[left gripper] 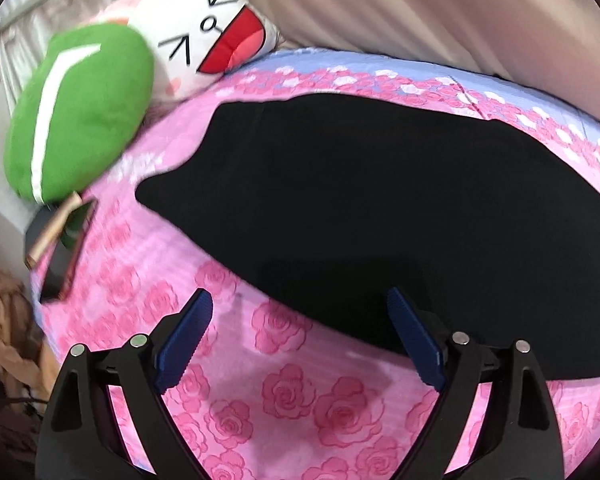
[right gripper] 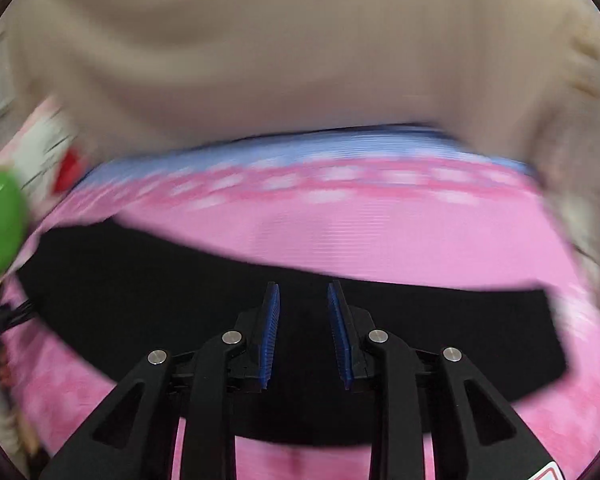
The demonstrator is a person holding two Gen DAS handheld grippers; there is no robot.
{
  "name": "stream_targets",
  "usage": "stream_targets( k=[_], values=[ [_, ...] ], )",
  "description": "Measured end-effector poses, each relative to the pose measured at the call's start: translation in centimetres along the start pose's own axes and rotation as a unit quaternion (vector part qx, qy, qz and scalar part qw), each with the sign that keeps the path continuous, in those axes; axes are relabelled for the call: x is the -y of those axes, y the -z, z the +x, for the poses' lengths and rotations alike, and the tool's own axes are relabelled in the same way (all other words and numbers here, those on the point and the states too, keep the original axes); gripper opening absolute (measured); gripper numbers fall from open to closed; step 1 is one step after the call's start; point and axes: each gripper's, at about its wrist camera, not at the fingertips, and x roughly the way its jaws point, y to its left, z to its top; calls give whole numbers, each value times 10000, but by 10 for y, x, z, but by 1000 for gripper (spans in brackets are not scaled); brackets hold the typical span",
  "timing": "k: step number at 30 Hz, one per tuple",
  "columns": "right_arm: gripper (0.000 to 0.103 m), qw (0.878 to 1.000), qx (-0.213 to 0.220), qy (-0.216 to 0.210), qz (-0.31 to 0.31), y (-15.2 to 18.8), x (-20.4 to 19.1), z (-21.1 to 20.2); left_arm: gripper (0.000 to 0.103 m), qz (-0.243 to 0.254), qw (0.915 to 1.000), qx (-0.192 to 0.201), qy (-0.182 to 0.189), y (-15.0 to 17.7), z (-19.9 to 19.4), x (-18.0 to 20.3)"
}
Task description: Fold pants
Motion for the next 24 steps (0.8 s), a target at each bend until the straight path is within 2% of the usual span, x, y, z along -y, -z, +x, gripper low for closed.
stream_targets(
  k=[2, 4, 6, 8, 10, 11, 12, 13, 15, 19, 21, 24],
  values=[
    [17, 9963, -300, -571, -572, -14, -69, 45, 87, -84, 9999, -14, 132, 5, -1, -7],
    [9, 9896, -469, -844, -1064, -26, -131, 87, 88, -73, 9996, -15, 261, 9, -2, -10],
    [8, 9837, -699, -1020, -1302, -42, -180, 131, 88, -92, 9995, 2, 303, 12, -4, -16],
    [8, 9809, -882, -1052, -1377, -55, -210, 165, 89, -67, 9992, 25, 384, 14, -4, -19],
    [8, 9803, -994, -803, -1506, -66, -235, 198, 89, -33, 9990, 60, 434, 15, -4, -23],
    [7, 9806, -1026, -713, -1513, -68, -241, 211, 90, -8, 9991, 83, 425, 15, -4, -24],
    [4, 9833, -825, -655, -1487, -75, -248, 217, 90, 16, 9991, 104, 410, 16, -4, -24],
    [0, 9831, -841, -488, -1550, -84, -252, 229, 90, 50, 9992, 148, 379, 15, -3, -24],
    [0, 9842, -960, -390, -1433, -91, -256, 240, 90, 99, 9991, 200, 354, 14, -3, -24],
    [1, 9850, -692, -882, -1314, -83, -261, 199, 90, 130, 9984, 274, 475, 14, -7, -26],
    [0, 9819, -848, -1021, -1354, -70, -266, 200, 90, 156, 9984, 306, 447, 13, -7, -23],
    [0, 9826, -803, -902, -1413, -68, -269, 201, 90, 171, 9982, 286, 504, 10, -8, -14]
  ],
)
